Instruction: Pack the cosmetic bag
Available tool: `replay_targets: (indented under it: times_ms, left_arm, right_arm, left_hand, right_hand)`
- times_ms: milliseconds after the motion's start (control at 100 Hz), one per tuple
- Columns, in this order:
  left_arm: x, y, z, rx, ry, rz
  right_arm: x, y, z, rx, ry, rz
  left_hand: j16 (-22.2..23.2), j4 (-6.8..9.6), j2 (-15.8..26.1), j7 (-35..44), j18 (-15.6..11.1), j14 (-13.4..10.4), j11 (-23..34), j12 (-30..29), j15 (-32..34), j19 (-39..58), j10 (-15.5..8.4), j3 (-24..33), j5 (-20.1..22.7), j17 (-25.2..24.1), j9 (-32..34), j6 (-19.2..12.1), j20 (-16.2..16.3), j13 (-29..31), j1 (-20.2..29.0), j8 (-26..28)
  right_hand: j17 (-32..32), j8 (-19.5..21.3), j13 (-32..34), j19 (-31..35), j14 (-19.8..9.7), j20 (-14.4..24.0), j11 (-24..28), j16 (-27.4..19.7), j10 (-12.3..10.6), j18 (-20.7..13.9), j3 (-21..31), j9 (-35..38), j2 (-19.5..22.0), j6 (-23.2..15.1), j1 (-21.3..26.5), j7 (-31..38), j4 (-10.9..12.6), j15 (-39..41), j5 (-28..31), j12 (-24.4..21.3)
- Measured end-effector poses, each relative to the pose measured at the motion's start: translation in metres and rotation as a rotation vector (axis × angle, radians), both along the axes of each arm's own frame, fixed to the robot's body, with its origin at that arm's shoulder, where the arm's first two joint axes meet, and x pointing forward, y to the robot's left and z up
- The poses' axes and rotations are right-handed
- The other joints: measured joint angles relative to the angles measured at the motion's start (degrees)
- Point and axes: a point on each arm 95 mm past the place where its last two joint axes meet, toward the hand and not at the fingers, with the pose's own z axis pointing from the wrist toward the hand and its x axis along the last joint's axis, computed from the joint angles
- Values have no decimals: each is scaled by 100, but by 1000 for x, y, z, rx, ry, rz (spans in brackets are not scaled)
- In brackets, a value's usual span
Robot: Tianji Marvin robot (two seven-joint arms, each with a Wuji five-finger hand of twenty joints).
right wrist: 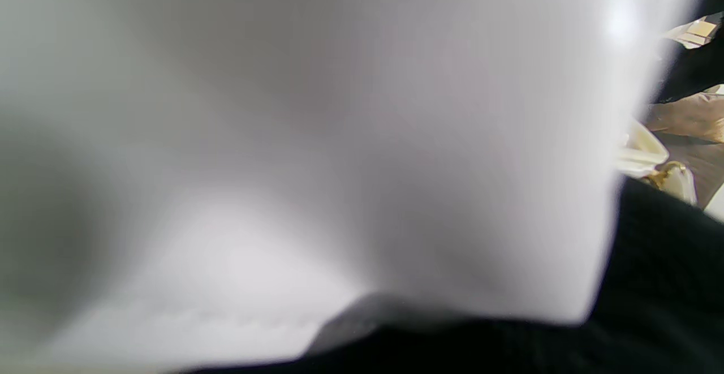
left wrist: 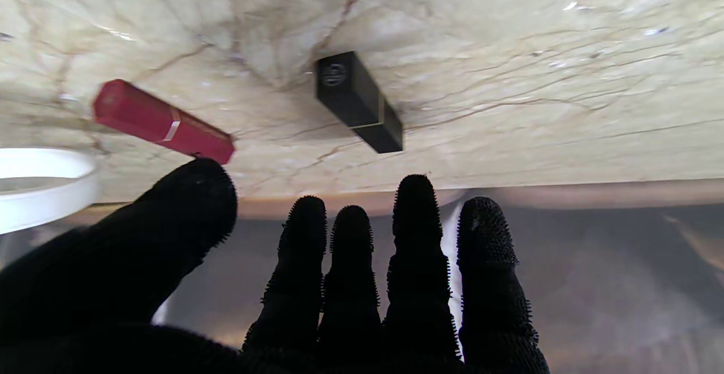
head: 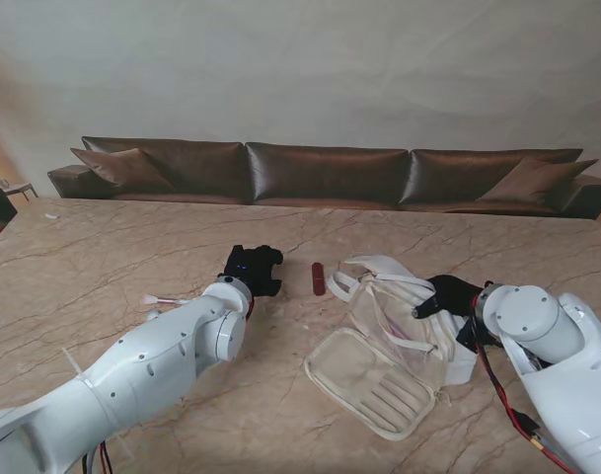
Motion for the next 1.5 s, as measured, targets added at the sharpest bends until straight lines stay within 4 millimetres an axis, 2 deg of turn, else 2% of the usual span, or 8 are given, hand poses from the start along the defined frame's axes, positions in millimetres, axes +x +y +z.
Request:
replay_targets:
  times_ms: [210,450,720,910,1070,1230,1350,1500]
  left_arm:
    - [11,7,-5,-2,44,160]
    - [20,5,-10,51,68,244]
    - [30,-1,-20,96,136,300]
    - [36,-4,-24,119,164,323]
    - [40,-7,-24,156,156,321]
    - [44,-7,-25,161,142,313]
    - [45,-5,-25,160,128,307]
    - [45,-1,-25,173,112,307]
  right_arm:
    - [0,-1,0,-3,-4,4]
    - [0,0,-1,-2,-1,12]
    - [1,1,-2,-3,2,20]
    - [2,2,-3,-2,-3,32]
    - [3,2,-4,4,-1,36]
    - [4,3,-5,6,4,38]
    - [4,3,-5,6,4,37]
    - [5,4,-6,7,6,40]
  left_hand:
    - [283,0,-117,41,103,256,185,255,219,289,272,-720,82,126,171,282,423,94,-525,84]
    - [692,0,-102,725,185,456,480,792,512,472,301,-1625,111,-65,303,329,976,95,-601,740]
    - [776,4,10,950,251,551,484,1006,536,472,301,-2176,69,-344,300,329,1141,-86,-601,1103]
    - [780,73,18,1065,298,553,484,1021,536,461,230,-2148,-44,-496,299,328,1141,-139,-590,1379]
    - [781,182,32,1244,320,553,530,1154,536,399,113,-1048,-60,-538,305,210,1141,-139,-341,1597]
    - [781,184,-85,1546,332,546,641,1168,536,396,-8,-125,74,-538,565,-73,1141,-139,442,1669]
    - [781,-337,-608,2350,383,494,710,1342,664,389,-187,-70,605,-440,915,-813,1127,152,1294,1305]
    - [781,-464,-756,2492,390,455,808,2133,743,389,-317,-196,840,-376,1448,-1049,1061,356,1521,1202]
  right_hand:
    - [4,0,0,0,0,0,0,0,0,0,0,63,0,0,0,0,0,7,4,0]
    - [41,0,0,0,0,0,-1,0,0,0,0,68,0,0,0,0,0,32,6,-1]
    - [79,0,0,2,0,0,-1,0,0,0,0,69,0,0,0,0,0,93,10,-1]
    - [95,1,12,43,0,0,-1,0,0,0,0,72,0,0,0,-44,4,116,59,-1]
    - [98,1,15,52,0,0,-1,1,0,0,1,72,0,0,0,-44,11,180,62,-1]
    - [100,1,26,97,0,0,-1,25,0,0,1,73,0,0,0,-44,15,194,65,-1]
    - [114,1,26,98,0,0,-1,25,0,0,1,73,0,0,0,-44,15,206,65,-1]
    - [144,1,29,100,0,0,-1,25,0,0,1,73,0,0,0,-44,18,248,66,-1]
